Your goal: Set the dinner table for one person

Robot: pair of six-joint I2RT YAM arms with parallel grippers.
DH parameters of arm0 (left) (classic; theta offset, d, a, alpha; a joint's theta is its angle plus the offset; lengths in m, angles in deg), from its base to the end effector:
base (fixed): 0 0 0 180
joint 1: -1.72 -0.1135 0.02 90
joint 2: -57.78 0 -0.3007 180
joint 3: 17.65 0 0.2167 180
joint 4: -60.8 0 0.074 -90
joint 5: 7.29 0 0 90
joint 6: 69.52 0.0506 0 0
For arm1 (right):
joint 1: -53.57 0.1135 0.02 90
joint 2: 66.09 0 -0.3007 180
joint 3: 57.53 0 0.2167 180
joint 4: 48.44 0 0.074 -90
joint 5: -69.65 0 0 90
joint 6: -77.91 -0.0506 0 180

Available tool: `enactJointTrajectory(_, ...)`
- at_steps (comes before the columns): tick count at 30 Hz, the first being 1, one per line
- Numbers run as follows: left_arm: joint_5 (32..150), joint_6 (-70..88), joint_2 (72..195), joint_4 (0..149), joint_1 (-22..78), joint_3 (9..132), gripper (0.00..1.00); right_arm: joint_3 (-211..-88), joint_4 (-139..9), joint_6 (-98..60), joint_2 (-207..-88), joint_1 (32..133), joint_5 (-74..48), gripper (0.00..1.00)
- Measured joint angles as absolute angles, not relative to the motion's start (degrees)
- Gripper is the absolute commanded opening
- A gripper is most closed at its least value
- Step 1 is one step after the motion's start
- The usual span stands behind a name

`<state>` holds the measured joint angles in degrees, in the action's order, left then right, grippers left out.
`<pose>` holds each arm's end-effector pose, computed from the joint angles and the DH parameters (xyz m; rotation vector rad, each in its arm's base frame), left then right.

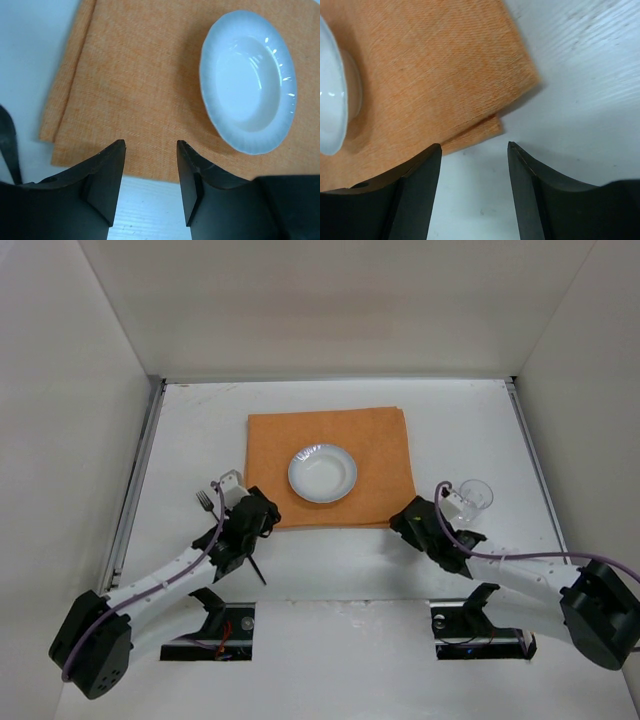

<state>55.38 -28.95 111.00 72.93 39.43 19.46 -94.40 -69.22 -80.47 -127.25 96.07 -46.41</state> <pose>0.1352 -0.0752 0.2379 -0.4974 1.9754 -0.4758 0.1306 0.0896 0.2032 0.7283 2.1885 0.4804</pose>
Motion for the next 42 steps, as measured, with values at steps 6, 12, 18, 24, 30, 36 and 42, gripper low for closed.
enactJointTrajectory(6,55.53,-30.26,113.07,74.74,38.30,17.56,0.44,-95.01,-69.94,-79.51,-129.88,92.85,-46.24,0.61)
enactJointTrajectory(12,57.17,-30.98,116.13,72.60,36.00,16.35,0.45,-96.91,-65.77,-78.29,-135.65,90.27,-45.60,0.38)
enactJointTrajectory(18,60.80,-31.09,119.56,68.99,32.66,16.09,0.37,-97.13,-63.39,-78.24,-138.12,88.72,-44.12,0.10)
enactJointTrajectory(24,62.46,-31.07,120.24,65.91,32.00,14.78,0.30,-95.77,-64.17,-78.79,-133.72,88.72,-43.88,0.06)
enactJointTrajectory(30,62.92,-32.75,117.44,65.69,33.97,12.70,0.28,-92.95,-69.00,-79.40,-120.83,88.66,-43.61,0.06)
enactJointTrajectory(36,64.27,-34.74,109.31,73.80,36.31,11.68,0.29,-89.30,-77.00,-78.44,-106.45,84.18,-41.10,0.20)
enactJointTrajectory(42,63.20,-35.57,102.45,81.54,37.79,12.09,0.34,-87.69,-81.46,-75.84,-101.00,78.34,-38.63,0.50)
